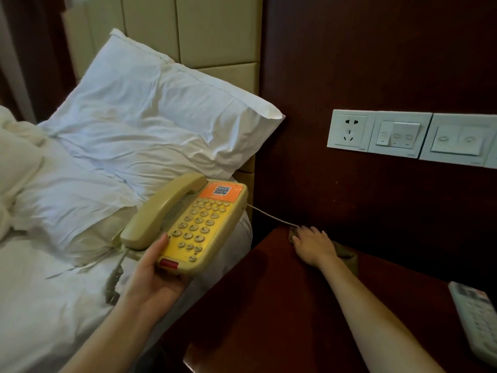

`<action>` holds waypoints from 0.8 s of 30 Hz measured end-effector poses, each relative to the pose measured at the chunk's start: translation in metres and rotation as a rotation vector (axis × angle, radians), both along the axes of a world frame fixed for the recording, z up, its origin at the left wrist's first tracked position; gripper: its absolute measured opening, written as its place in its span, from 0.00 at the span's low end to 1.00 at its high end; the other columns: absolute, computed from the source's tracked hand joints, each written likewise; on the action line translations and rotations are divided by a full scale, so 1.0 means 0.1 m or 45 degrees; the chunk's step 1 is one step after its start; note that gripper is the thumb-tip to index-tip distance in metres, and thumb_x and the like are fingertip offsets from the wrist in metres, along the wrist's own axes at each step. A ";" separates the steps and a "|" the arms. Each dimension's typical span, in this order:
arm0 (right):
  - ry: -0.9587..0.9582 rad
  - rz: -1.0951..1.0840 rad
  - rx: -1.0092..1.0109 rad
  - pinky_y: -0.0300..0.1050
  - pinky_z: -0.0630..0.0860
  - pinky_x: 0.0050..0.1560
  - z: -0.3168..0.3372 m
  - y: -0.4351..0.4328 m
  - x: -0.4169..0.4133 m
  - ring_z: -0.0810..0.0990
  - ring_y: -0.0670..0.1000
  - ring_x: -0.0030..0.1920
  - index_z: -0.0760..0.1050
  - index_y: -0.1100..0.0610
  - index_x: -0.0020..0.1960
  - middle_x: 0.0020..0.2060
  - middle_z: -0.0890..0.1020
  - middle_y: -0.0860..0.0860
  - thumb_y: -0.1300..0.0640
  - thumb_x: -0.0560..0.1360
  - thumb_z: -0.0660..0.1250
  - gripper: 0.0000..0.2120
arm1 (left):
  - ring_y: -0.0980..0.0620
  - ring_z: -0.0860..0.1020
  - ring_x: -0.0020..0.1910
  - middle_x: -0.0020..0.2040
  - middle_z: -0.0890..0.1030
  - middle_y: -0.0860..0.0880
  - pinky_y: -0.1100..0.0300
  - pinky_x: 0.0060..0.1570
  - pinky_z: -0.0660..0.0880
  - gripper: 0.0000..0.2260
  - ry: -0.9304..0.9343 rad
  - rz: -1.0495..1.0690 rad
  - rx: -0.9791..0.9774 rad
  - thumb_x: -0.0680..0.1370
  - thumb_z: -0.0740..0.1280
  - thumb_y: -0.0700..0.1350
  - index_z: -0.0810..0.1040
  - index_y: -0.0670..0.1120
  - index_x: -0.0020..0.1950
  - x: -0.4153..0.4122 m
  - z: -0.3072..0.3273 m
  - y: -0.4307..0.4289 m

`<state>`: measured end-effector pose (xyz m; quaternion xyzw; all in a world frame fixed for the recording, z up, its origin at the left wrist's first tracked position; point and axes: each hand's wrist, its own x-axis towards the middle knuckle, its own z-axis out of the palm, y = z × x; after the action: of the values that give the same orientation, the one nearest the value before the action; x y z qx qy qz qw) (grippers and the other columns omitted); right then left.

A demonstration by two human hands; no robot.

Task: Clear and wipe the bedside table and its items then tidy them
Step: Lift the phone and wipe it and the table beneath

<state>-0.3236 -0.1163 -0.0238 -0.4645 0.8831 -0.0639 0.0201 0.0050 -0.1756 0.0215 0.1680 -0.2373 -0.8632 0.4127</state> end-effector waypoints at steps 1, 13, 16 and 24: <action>-0.007 0.054 -0.003 0.53 0.47 0.75 0.00 -0.06 0.10 0.52 0.53 0.76 0.54 0.55 0.77 0.77 0.56 0.50 0.49 0.83 0.45 0.25 | 0.50 0.84 0.36 0.42 0.85 0.45 0.58 0.26 0.79 0.21 0.008 -0.012 -0.026 0.67 0.76 0.46 0.77 0.45 0.57 -0.02 0.01 0.00; -0.031 0.366 -0.057 0.53 0.63 0.67 -0.02 -0.67 0.54 0.71 0.54 0.64 0.75 0.53 0.62 0.62 0.75 0.53 0.48 0.82 0.48 0.21 | 0.48 0.84 0.41 0.50 0.84 0.44 0.55 0.29 0.80 0.47 0.020 -0.062 -0.156 0.34 0.83 0.44 0.80 0.42 0.54 -0.07 -0.11 -0.14; -0.042 0.270 -0.094 0.52 0.58 0.71 -0.01 -0.55 0.31 0.65 0.53 0.71 0.68 0.53 0.71 0.71 0.68 0.52 0.47 0.82 0.46 0.22 | 0.49 0.84 0.37 0.45 0.85 0.44 0.57 0.26 0.79 0.36 0.040 -0.077 -0.205 0.32 0.83 0.43 0.85 0.40 0.39 -0.04 -0.04 -0.12; 0.006 0.031 -0.090 0.51 0.51 0.74 -0.03 0.10 -0.08 0.58 0.51 0.75 0.56 0.52 0.77 0.76 0.59 0.49 0.48 0.83 0.44 0.24 | 0.48 0.84 0.41 0.49 0.84 0.44 0.53 0.30 0.80 0.48 0.023 -0.118 -0.192 0.34 0.83 0.45 0.80 0.42 0.54 0.00 -0.08 -0.15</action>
<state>-0.3320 -0.1062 -0.0265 -0.4757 0.8746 -0.0938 0.0025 0.0050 -0.1902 0.0133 0.1175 -0.3055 -0.8625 0.3859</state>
